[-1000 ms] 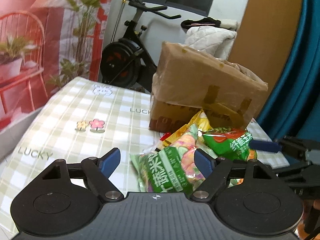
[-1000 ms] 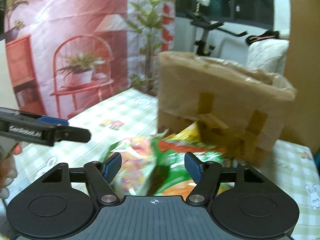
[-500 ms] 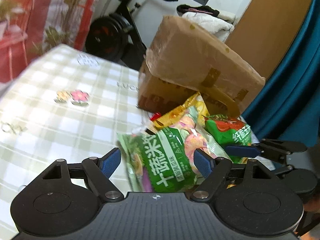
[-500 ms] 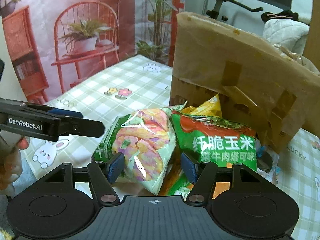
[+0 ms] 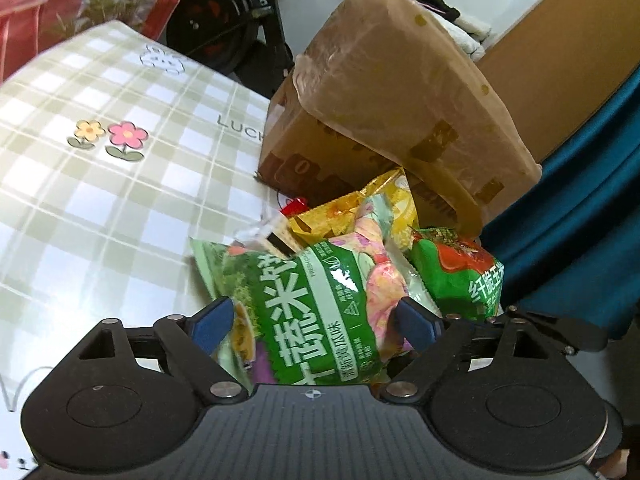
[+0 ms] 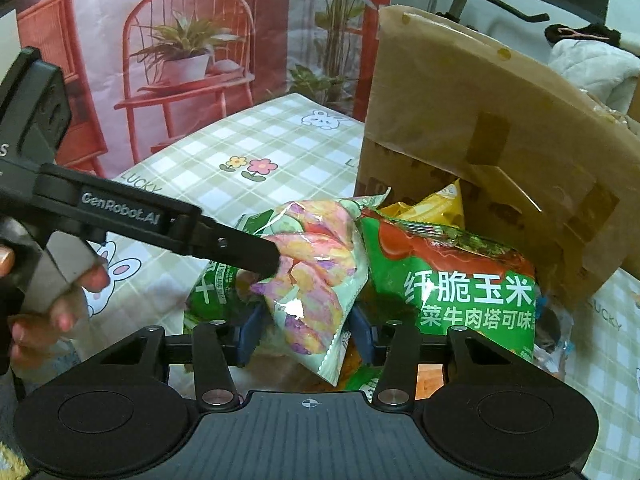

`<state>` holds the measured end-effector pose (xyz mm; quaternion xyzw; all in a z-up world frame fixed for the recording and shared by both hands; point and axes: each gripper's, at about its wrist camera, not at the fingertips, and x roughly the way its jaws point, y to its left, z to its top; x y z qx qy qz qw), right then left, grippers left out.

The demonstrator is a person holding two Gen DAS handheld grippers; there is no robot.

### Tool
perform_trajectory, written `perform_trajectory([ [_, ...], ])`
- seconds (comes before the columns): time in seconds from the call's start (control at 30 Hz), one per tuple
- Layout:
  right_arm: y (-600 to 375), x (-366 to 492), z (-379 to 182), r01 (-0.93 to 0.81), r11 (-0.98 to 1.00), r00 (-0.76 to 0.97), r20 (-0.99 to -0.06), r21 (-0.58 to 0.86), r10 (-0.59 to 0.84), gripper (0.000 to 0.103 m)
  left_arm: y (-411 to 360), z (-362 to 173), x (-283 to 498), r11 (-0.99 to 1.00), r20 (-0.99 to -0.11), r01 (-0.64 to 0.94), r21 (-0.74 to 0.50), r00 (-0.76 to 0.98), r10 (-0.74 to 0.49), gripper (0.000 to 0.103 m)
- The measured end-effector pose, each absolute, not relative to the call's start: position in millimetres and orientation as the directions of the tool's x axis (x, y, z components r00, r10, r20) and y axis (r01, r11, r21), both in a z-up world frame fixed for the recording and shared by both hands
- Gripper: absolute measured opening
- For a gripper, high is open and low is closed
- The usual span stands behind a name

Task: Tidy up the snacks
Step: 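Close the left gripper on the green vegetable-cracker bag, then lift the green bag over the box and open the left gripper inside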

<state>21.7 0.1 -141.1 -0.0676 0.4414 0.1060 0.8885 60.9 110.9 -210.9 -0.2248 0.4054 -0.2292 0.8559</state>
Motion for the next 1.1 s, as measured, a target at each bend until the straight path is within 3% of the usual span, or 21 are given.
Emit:
perform_trajectory([
  [0.17, 0.5, 23.7, -143.2, -0.264, 0.964, 0.586, -0.798, -0.030, 0.136, 0.038, 104.5, -217.8, 68.0, 0.794, -0.607, 0.175, -0.582, 0.557, -0.567, 0.093],
  [0.33, 0.3, 24.1, -143.6, -0.271, 0.962, 0.585, -0.798, -0.024, 0.145, 0.034, 105.1, -214.4, 64.3, 0.800, -0.593, 0.195, -0.568, 0.577, -0.562, 0.083],
  [0.53, 6.0, 24.7, -139.0, -0.300, 0.954, 0.598, -0.779, -0.003, 0.186, 0.032, 112.6, -200.0, 55.3, 0.823, -0.587, 0.185, -0.537, 0.618, -0.523, 0.081],
  [0.87, 4.8, 29.3, -88.9, -0.356, 0.935, 0.717, -0.645, -0.012, 0.264, 0.032, 118.4, -122.7, 52.8, 0.871, -0.496, 0.235, -0.433, 0.744, -0.447, 0.081],
  [1.1, -30.9, 50.2, -36.6, -0.319, 0.948, 0.815, -0.518, -0.025, 0.260, 0.032, 86.1, -52.6, 91.6, 0.889, -0.444, 0.335, -0.312, 0.776, -0.448, 0.082],
])
